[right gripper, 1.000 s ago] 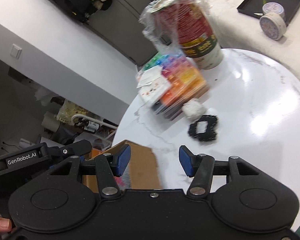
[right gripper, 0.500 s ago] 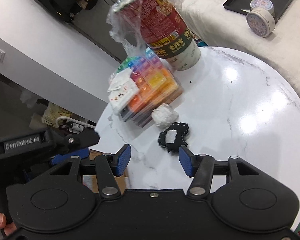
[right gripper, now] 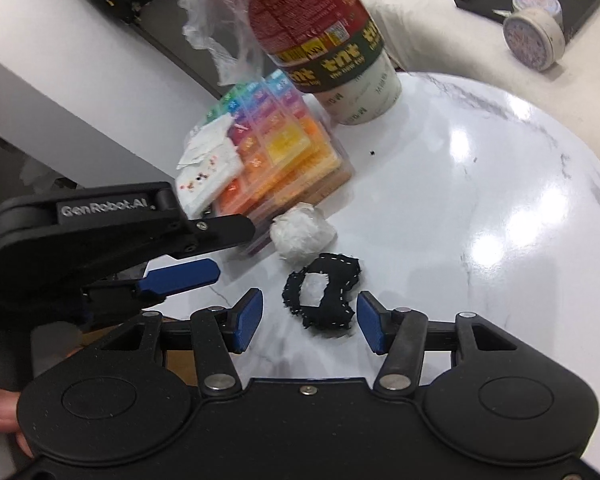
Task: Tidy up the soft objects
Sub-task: 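Grasp the black scrunchie with the right tool while the left tool reaches the white paper ball, then grasp the white crumpled paper ball with the left tool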
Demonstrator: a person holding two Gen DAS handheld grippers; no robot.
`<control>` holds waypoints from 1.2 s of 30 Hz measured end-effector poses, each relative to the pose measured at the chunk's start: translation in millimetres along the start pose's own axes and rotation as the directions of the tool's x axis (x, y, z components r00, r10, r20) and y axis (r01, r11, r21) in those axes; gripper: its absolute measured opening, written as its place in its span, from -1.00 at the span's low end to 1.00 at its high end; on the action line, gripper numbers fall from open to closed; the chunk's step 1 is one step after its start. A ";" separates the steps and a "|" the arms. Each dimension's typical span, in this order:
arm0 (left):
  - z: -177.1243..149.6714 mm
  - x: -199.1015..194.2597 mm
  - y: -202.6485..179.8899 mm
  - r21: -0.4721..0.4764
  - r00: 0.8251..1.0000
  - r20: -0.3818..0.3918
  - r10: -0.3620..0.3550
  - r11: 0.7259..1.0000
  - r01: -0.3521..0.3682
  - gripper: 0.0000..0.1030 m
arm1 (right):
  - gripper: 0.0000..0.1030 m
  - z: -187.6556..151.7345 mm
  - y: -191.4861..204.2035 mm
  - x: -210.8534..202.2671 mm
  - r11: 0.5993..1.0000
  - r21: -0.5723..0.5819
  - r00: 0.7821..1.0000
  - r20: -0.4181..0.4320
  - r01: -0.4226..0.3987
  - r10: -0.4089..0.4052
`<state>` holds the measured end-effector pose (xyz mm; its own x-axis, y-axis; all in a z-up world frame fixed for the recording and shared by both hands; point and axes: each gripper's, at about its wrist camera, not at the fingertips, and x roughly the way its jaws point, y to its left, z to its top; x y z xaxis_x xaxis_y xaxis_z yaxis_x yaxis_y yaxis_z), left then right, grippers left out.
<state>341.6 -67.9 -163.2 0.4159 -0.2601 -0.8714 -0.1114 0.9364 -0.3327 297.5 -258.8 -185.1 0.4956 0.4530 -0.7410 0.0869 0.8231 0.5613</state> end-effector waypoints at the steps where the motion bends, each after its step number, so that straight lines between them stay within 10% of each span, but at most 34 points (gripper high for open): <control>1: 0.2 3.3 0.8 -0.004 1.000 -0.002 0.005 1.000 -0.005 -0.14 | -0.02 1.3 -1.3 2.5 1.000 0.003 1.000 -0.002 0.008 -0.008; 18: 2.4 17.9 20.9 -0.106 1.000 0.022 -0.022 0.994 0.024 -0.14 | -0.08 13.9 6.6 39.3 0.995 -0.050 0.995 -0.040 0.092 -0.094; 29: 5.6 19.5 20.8 -0.086 0.999 0.033 0.007 0.996 -0.004 -0.14 | -0.85 16.0 12.0 44.2 0.984 -0.094 0.985 -0.059 0.154 -0.160; 36: -0.4 36.4 3.2 -0.058 0.999 0.034 0.013 0.998 -0.011 -0.14 | -0.90 16.6 -6.0 29.3 0.985 -0.022 0.985 -0.034 0.171 -0.172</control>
<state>356.0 -74.5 -196.1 0.4445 -0.2397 -0.8631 -0.1681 0.9241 -0.3432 325.9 -256.1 -204.1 0.4440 0.3162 -0.8384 0.1513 0.8958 0.4180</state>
